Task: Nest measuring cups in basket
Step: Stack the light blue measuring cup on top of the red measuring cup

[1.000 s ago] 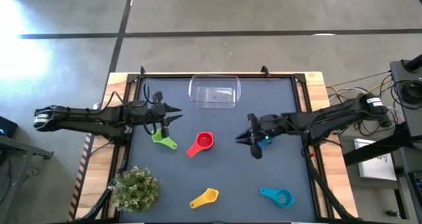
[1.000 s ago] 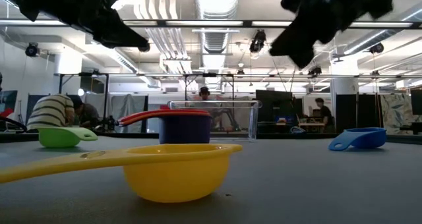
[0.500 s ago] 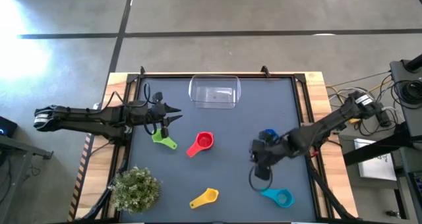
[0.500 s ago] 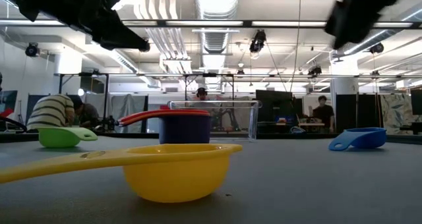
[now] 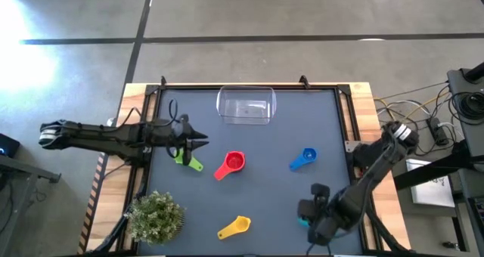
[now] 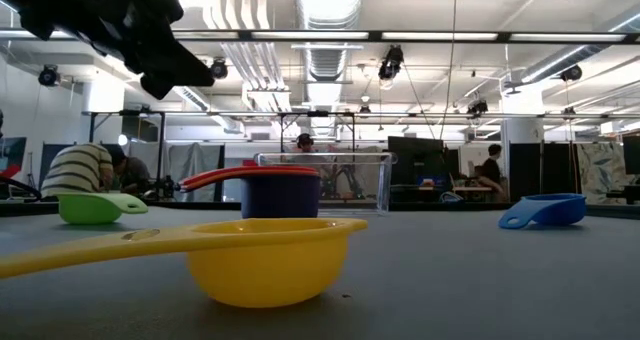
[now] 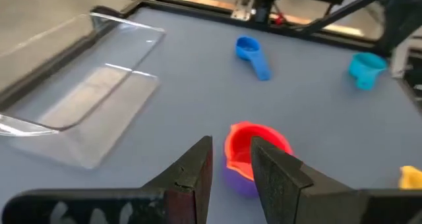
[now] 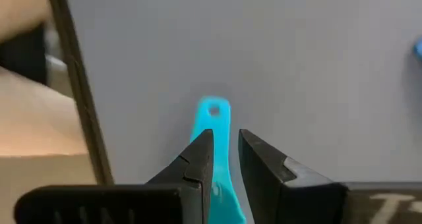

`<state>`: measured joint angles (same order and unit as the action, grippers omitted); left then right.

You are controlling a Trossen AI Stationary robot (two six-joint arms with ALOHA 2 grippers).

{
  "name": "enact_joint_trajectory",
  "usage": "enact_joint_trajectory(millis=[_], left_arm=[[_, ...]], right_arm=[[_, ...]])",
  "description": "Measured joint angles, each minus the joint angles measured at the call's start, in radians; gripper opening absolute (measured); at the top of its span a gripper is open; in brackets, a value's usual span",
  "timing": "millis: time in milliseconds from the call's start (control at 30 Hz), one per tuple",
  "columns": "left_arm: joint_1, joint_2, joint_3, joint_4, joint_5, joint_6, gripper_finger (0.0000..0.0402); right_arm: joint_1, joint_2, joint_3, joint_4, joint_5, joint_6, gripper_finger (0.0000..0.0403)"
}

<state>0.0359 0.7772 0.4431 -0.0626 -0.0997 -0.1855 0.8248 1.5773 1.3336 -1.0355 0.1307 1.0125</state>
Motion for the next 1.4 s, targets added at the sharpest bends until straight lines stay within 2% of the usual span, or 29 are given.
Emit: enact_joint_trajectory(millis=[133,233,400,567,700,867,1167,1400], left_arm=[[-0.052,-0.005,0.000,0.004,0.008,-0.026,0.0086],[-0.094,-0.007,0.000,0.034,0.008,-0.029,0.0086],[-0.147,-0.006,0.000,0.060,0.008,-0.021,0.0086],[-0.183,-0.006,0.000,0.062,0.007,-0.019,0.0086],[-0.206,-0.006,0.000,0.063,0.005,-0.018,0.0086],[-0.212,-0.006,0.000,0.067,0.003,-0.019,0.0086],[-0.217,-0.006,-0.006,0.082,0.003,-0.035,0.0086],[-0.218,-0.006,-0.020,0.087,0.003,-0.034,0.0086]], right_arm=[[0.025,0.054,0.016,-0.098,-0.011,0.071,0.0061],[0.033,0.073,-0.001,-0.101,-0.065,0.132,0.0073],[0.035,0.082,-0.028,-0.110,-0.178,0.234,0.0123],[0.055,0.081,-0.028,-0.112,-0.182,0.262,0.0179],[0.075,0.081,-0.032,-0.114,-0.165,0.274,0.0205],[0.086,0.081,-0.046,-0.170,-0.159,0.352,0.0218],[0.135,0.065,-0.124,-0.147,-0.157,0.446,0.0222],[0.180,-0.061,-0.250,0.047,-0.106,0.557,0.0222]])
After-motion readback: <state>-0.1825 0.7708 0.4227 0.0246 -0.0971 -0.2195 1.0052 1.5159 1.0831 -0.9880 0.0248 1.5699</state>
